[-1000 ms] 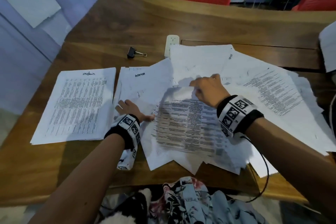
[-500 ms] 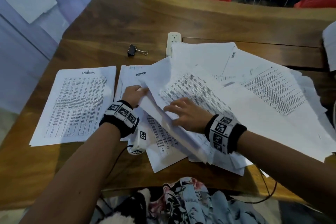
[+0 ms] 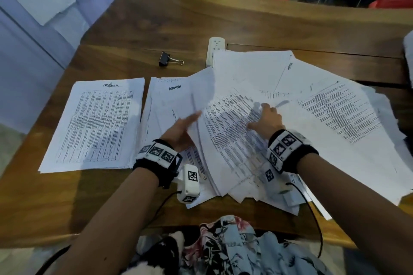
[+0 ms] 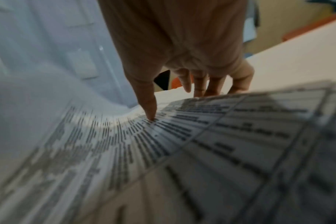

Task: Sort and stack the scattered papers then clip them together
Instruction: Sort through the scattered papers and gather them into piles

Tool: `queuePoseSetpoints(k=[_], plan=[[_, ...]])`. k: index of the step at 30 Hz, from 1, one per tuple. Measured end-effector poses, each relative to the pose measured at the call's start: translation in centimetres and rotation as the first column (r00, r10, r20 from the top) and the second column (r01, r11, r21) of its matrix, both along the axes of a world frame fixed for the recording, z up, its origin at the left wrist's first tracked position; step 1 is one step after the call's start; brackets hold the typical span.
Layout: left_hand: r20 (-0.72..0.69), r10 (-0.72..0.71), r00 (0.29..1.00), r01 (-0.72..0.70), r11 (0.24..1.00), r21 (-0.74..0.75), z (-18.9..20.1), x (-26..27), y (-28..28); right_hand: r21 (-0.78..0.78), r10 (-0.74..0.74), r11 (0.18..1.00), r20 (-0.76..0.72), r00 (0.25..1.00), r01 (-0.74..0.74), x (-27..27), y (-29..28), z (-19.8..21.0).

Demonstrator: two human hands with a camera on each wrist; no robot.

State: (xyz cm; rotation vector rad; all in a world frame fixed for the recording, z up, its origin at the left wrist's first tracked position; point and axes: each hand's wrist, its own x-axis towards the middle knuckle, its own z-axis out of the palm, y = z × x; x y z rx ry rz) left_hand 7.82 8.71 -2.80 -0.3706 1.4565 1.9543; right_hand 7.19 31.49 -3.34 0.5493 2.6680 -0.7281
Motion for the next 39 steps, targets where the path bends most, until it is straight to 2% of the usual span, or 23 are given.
queuePoseSetpoints(k=[2, 3, 5, 7, 9, 11, 12, 14, 17, 18, 20, 23, 26, 28, 31, 35, 39], plan=[[-0.062, -0.205, 0.977, 0.187, 0.957, -0.222, 0.8, 0.2, 1.3, -0.02, 0.038, 0.999, 0.008, 0.999, -0.037, 0.1, -0.3, -0.7], [-0.126, -0.258, 0.958, 0.205, 0.923, -0.326, 1.2, 0.2, 2.0, -0.043, 0.022, 0.999, 0.005, 1.0, -0.022, 0.1, -0.4, -0.9], [-0.251, -0.217, 0.943, 0.1, 0.906, -0.41, 2.3, 0.0, 2.6, -0.144, -0.064, 0.988, -0.015, 0.998, 0.061, -0.3, 0.1, -0.9], [-0.318, -0.059, 0.946, -0.059, 0.936, -0.348, 3.5, -0.5, 2.3, -0.254, -0.161, 0.956, -0.036, 0.986, 0.146, -0.7, 0.7, -0.3], [-0.337, 0.022, 0.941, -0.109, 0.964, -0.242, 4.8, -1.1, 1.6, -0.409, -0.237, 0.89, -0.041, 0.971, 0.2, -1.3, 1.3, 0.6], [-0.343, 0.023, 0.939, -0.086, 0.982, -0.17, 6.0, -1.6, 1.2, -0.577, -0.318, 0.776, -0.01, 0.948, 0.255, -1.7, 1.8, 1.4], [-0.352, 0.027, 0.936, -0.08, 0.987, -0.138, 6.5, -1.8, 1.0, -0.668, -0.346, 0.693, 0.021, 0.938, 0.271, -1.9, 2.0, 1.8], [-0.374, 0.097, 0.922, -0.134, 0.988, -0.075, 7.2, -2.2, 0.8, -0.758, -0.332, 0.612, 0.015, 0.943, 0.227, -2.2, 2.0, 2.6], [-0.489, 0.294, 0.821, -0.325, 0.946, 0.024, 8.2, -3.0, 0.4, -0.858, -0.342, 0.513, -0.19, 0.92, 0.014, -1.8, 0.9, 5.7], [-0.534, 0.349, 0.77, -0.372, 0.926, 0.069, 8.8, -3.1, 0.3, -0.859, -0.357, 0.505, -0.293, 0.887, -0.081, -1.7, 0.5, 6.9], [-0.612, 0.402, 0.681, -0.393, 0.906, 0.158, 10.1, -3.3, 0.2, -0.807, -0.392, 0.554, -0.471, 0.791, -0.206, -1.7, 0.0, 8.7], [-0.656, 0.427, 0.622, -0.41, 0.892, 0.19, 11.7, -3.7, -0.3, -0.764, -0.421, 0.585, -0.574, 0.702, -0.274, -1.3, -0.4, 9.9], [-0.641, 0.42, 0.643, -0.466, 0.878, 0.109, 11.3, -4.2, -1.2, -0.777, -0.436, 0.583, -0.546, 0.716, -0.237, -0.4, -0.9, 9.6], [-0.647, 0.386, 0.658, -0.421, 0.9, 0.109, 9.7, -4.1, -1.4, -0.792, -0.432, 0.578, -0.502, 0.749, -0.197, 0.1, -1.4, 8.6], [-0.627, 0.329, 0.706, -0.376, 0.925, 0.061, 7.4, -3.3, -1.0, -0.771, -0.384, 0.618, -0.467, 0.796, -0.154, 0.5, -2.6, 7.7], [-0.687, 0.281, 0.67, -0.442, 0.895, -0.065, 7.7, -3.1, -0.8, -0.794, -0.452, 0.592, -0.466, 0.761, -0.134, -0.3, -3.0, 7.8], [-0.709, 0.339, 0.619, -0.476, 0.88, 0.006, 9.0, -3.3, -1.4, -0.788, -0.464, 0.59, -0.508, 0.726, -0.174, -0.5, -3.0, 7.7]])
